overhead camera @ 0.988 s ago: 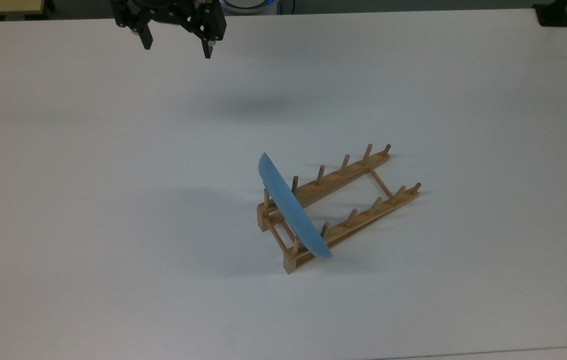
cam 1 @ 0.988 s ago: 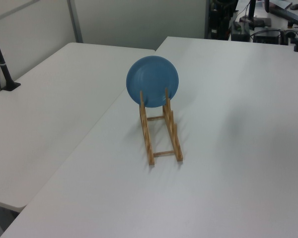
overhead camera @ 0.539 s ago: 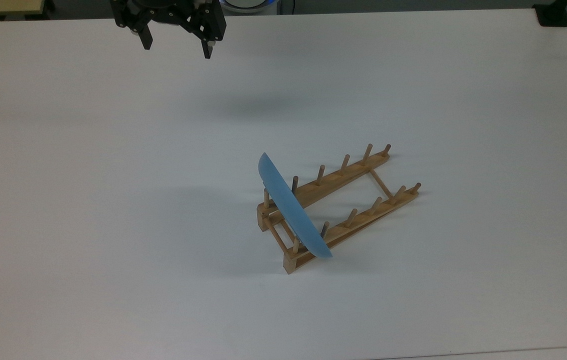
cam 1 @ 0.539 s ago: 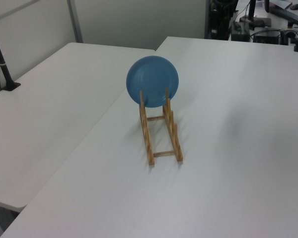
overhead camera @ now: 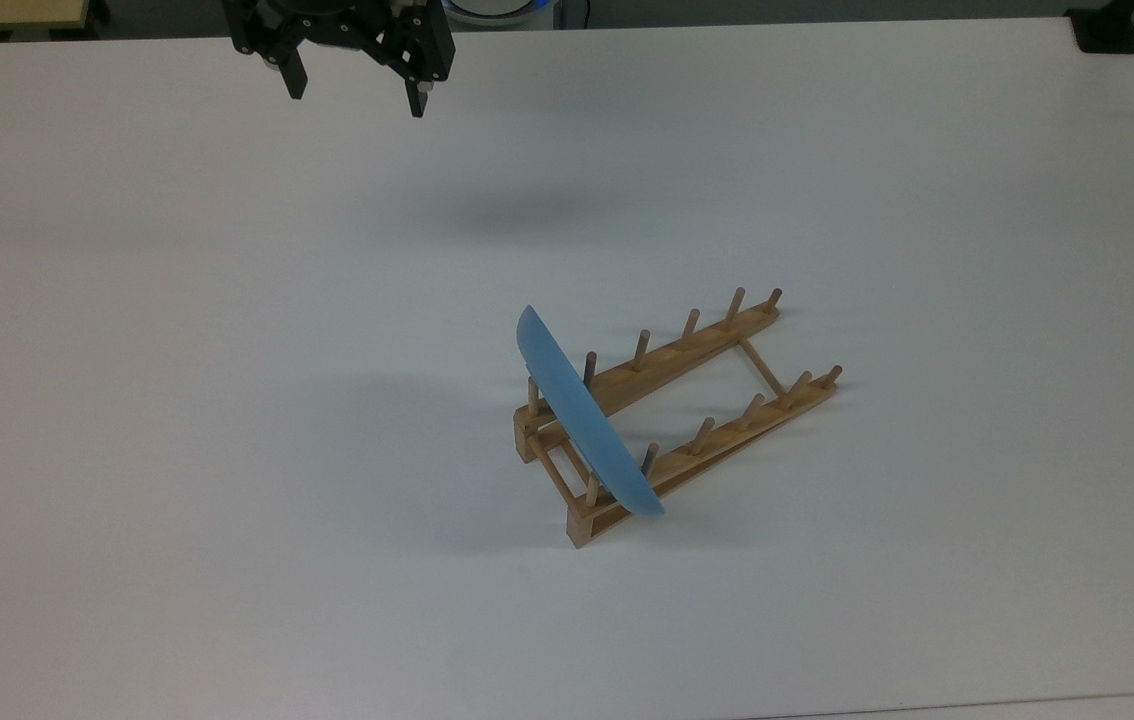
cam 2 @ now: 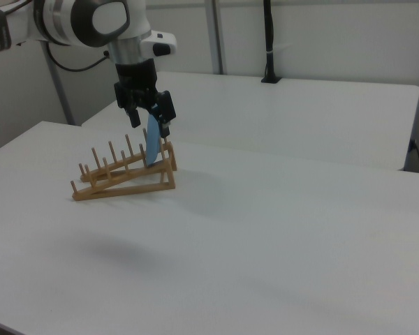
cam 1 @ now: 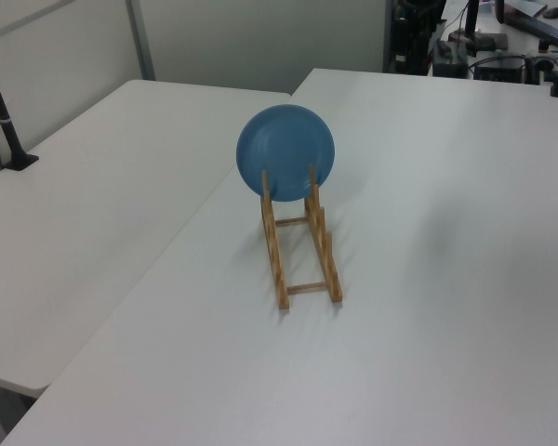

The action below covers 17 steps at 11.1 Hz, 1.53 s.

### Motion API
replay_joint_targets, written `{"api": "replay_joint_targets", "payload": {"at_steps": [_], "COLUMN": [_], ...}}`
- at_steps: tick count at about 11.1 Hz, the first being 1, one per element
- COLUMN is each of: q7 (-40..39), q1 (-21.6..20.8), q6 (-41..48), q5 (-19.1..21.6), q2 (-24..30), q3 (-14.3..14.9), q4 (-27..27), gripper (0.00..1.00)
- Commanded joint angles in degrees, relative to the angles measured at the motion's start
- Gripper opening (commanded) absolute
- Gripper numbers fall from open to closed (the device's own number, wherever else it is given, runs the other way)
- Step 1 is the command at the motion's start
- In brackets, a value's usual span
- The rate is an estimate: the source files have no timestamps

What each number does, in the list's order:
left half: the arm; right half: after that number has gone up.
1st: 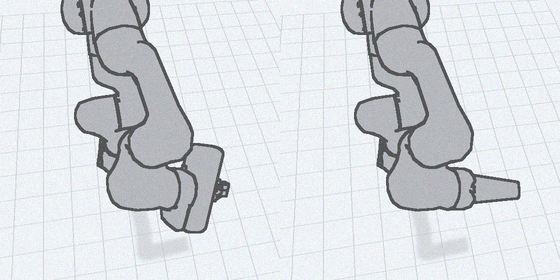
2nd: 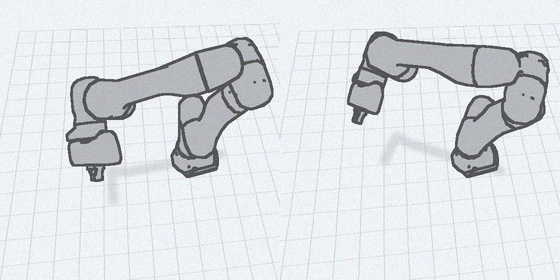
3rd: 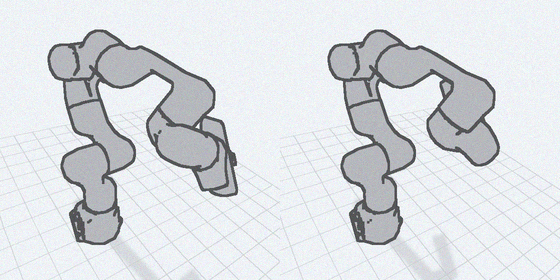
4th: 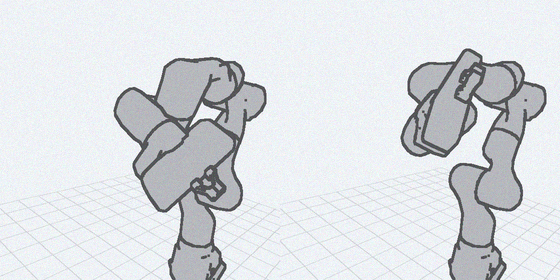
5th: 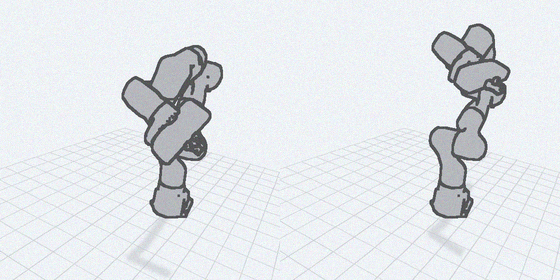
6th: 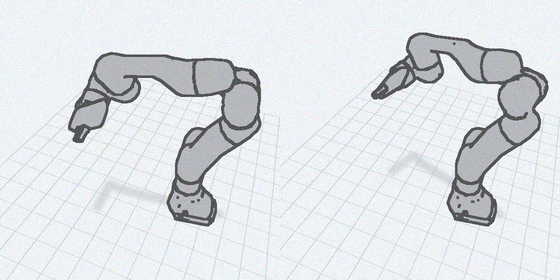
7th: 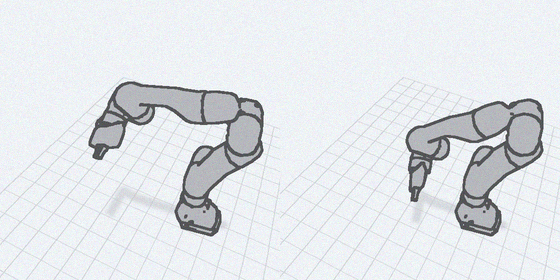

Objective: Pick plate from plate rack

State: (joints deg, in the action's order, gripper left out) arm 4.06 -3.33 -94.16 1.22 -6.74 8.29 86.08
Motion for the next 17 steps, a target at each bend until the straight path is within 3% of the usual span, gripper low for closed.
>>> {"api": "replay_joint_targets", "payload": {"at_steps": [1, 5, 10, 14, 17], "q7": [1.04, 6.10, 7.36, 7.63, 17.18], "q1": [-1.15, -8.26, -13.44, -17.05, -17.94], "q6": [-1.73, -9.97, -26.58, -27.39, -29.84], "q5": [-3.05, -12.71, -19.57, -30.46, -38.45], "q2": [1.29, 0.15, -3.18, -8.01, -11.52], "q3": [0.06, -0.64, -0.91, -1.08, -1.26], "q4": [-1.70, -1.53, -1.61, -1.96, -3.10], "gripper": [1.00, 1.00, 1.00, 0.84, 0.78]}}
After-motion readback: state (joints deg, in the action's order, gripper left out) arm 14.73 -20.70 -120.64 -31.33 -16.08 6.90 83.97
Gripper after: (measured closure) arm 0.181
